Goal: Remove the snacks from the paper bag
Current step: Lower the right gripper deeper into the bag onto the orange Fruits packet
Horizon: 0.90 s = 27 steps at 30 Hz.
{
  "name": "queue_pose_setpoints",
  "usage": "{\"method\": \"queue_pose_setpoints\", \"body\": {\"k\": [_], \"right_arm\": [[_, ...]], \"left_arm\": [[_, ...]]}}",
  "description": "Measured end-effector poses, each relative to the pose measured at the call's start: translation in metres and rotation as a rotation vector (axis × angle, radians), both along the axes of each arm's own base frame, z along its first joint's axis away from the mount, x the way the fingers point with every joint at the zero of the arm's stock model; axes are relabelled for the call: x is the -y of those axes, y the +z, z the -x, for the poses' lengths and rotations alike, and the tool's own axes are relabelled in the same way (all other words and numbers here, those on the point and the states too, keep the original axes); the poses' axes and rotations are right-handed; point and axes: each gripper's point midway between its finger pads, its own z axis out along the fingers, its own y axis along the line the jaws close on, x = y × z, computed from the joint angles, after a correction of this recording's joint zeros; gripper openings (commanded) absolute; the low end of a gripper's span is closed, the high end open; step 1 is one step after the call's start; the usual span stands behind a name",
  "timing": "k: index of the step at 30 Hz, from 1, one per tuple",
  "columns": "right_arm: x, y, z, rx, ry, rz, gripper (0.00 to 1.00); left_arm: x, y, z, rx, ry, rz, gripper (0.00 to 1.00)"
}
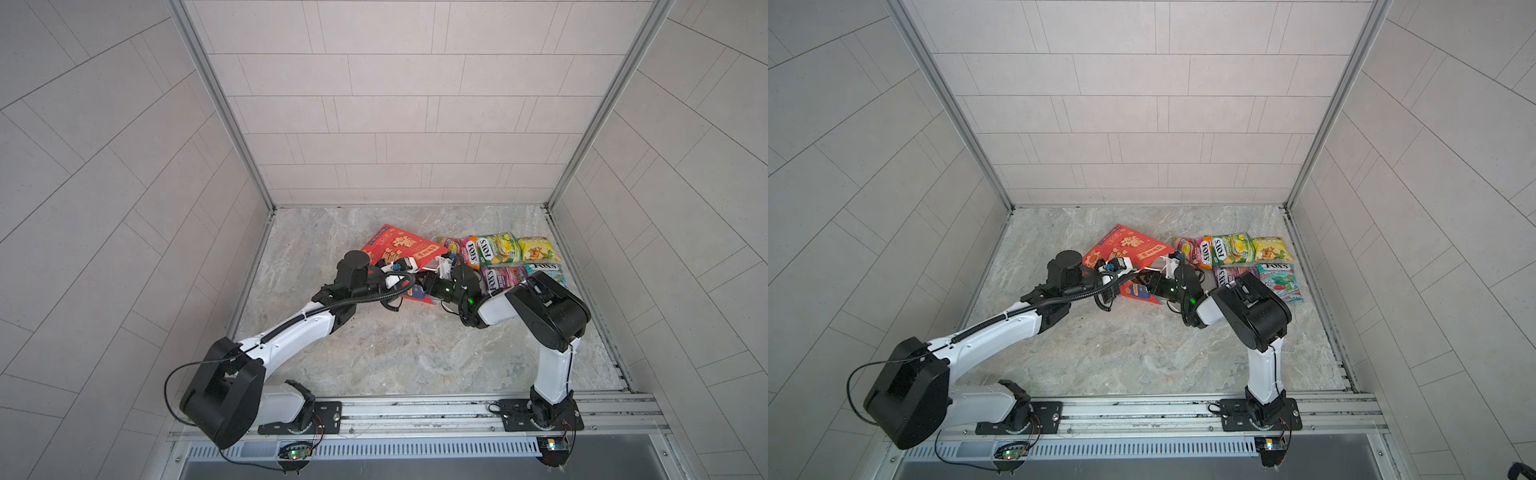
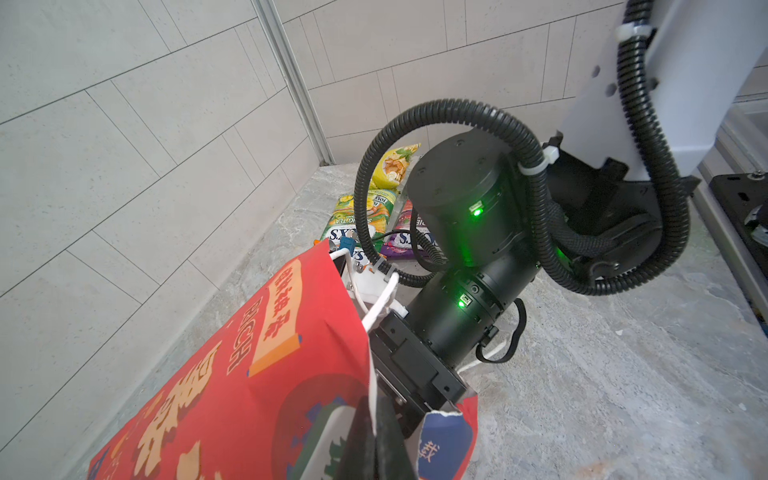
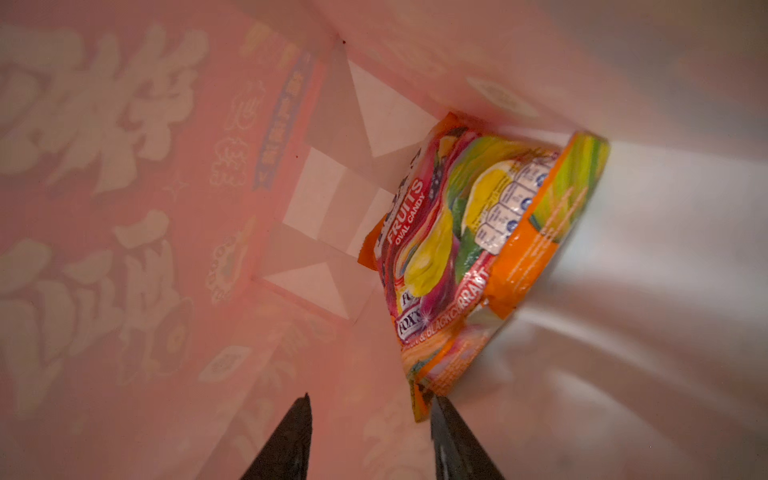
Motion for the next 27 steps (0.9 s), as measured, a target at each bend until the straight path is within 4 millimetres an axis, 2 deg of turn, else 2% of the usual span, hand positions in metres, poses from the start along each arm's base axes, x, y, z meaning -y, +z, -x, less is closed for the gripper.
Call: {"method": "queue_pose_setpoints", "body": {"k": [7, 12, 21, 27], "right_arm": [[0.000, 0.003, -0.001, -0.040, -0.011, -0.050, 0.48], [0.005, -0.003, -0.004, -0.084, -0.045, -0.054, 0.47], [0.011, -0.020, -0.014, -0.162, -0.122, 0.008, 0.52], [0.006, -0.023, -0.026, -0.154, -0.152, 0.016, 0.57]], "left_arm": [[0.000, -0.003, 0.002, 0.016, -0.018, -0.019, 0.00], [0.002, -0.003, 0.006, 0.013, -0.043, -0.016, 0.00], [0.007, 0.002, 0.010, -0.012, -0.062, 0.023, 0.00], [0.016, -0.004, 0.014, -0.042, -0.084, 0.033, 0.00]]}}
